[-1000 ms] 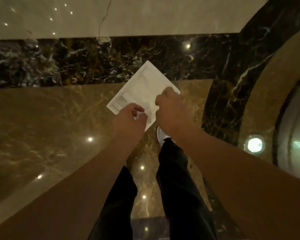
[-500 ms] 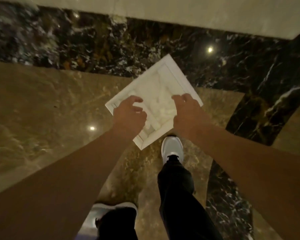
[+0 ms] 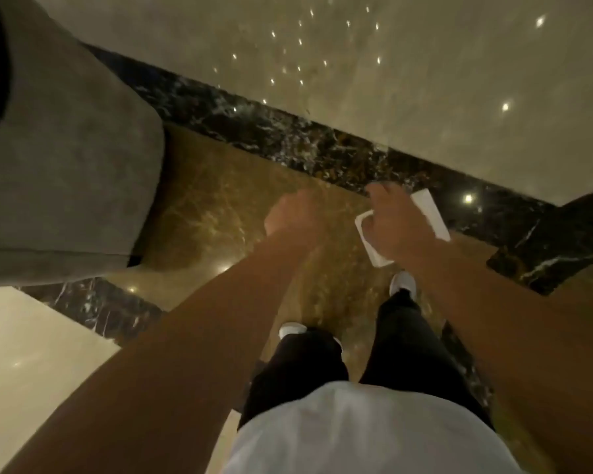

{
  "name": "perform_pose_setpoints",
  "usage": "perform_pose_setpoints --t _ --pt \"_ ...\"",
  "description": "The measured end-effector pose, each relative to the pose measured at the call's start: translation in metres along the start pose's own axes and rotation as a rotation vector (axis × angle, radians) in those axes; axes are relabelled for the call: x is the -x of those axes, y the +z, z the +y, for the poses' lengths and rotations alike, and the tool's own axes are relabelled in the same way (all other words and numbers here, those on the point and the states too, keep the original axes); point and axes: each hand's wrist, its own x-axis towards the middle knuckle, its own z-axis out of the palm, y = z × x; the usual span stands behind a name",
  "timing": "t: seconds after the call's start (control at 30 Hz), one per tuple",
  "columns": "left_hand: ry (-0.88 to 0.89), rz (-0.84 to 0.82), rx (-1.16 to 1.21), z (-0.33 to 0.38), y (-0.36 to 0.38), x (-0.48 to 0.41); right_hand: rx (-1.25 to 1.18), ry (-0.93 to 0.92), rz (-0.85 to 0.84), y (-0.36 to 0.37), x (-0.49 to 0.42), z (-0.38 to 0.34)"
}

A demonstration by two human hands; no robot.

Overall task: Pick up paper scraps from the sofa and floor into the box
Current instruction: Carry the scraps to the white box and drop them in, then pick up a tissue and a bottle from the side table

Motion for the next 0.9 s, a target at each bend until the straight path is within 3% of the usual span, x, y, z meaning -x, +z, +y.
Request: perform_pose_setpoints --t 0.13,0.23,0.4,0.73,0.9 --pt "-0.061 0.134 0.036 -0.102 -0.069 0.073 0.172 -0.209 0.017 0.006 0.019 -0.144" --pt "-0.118 0.264 0.006 -0.206 -0.125 0.119 0.171 -0.391 0.068 0.021 0.026 -0.264" --pt "-0.352 0.525 0.06 -0.366 -0.188 0.192 0.184 -0.674 -0.011 0.053 0.044 -0.436" --pt "-0.774 0.584 0.255 -0.601 -0.201 0.265 0.46 -1.127 -0.174 0.179 0.075 -0.688" --pt "-0.881 0.605 0.241 -0.719 -0.237 0.261 0.516 -1.186 -0.25 0.267 0.057 -0.809"
